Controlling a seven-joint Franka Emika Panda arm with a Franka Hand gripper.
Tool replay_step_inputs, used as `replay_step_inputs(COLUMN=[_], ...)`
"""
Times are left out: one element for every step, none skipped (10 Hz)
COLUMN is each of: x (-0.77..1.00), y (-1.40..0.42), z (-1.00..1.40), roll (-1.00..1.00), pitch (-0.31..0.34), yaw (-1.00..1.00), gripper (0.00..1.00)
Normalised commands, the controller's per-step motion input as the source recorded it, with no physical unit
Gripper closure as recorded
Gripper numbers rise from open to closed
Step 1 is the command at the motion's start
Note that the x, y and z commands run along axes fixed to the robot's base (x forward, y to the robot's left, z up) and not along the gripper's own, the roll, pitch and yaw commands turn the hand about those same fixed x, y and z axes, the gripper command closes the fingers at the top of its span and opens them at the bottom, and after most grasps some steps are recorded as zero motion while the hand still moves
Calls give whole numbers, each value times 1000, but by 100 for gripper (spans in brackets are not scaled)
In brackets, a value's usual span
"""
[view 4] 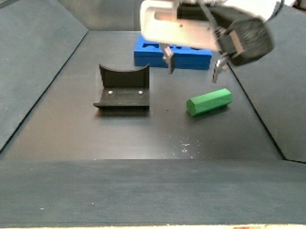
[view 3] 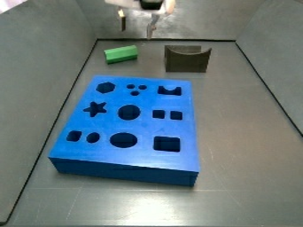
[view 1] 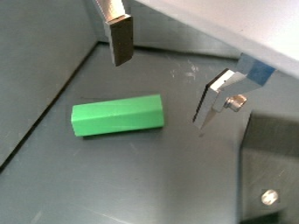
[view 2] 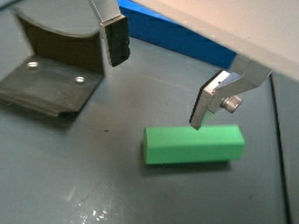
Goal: Pick up the hexagon object. Move up. Place the hexagon object on the fixture. Regrasp the hexagon object. Move to above the board. Insert the hexagon object.
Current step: Pick up the hexagon object.
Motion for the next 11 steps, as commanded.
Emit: replay_step_inputs(x=[0, -774, -1000, -300, -40, 0, 0, 0, -123, -531, -103], y=[-37, -126, -149, 0, 0, 0, 0, 0, 0, 49, 246], z=[-29, -514, -734, -123, 0, -483, -214, 0, -803, -937, -423], roll=[0, -40, -129, -34, 0, -51, -6, 17, -69, -200, -523], pitch=[0, -46, -83, -26, 0, -151, 0, 0, -46, -226, -163], yaw=[0, -40, -69, -43, 0, -1000, -789, 0, -100, -254, 0], gripper=[0, 0, 0, 0, 0, 0, 0, 0, 0, 0, 0])
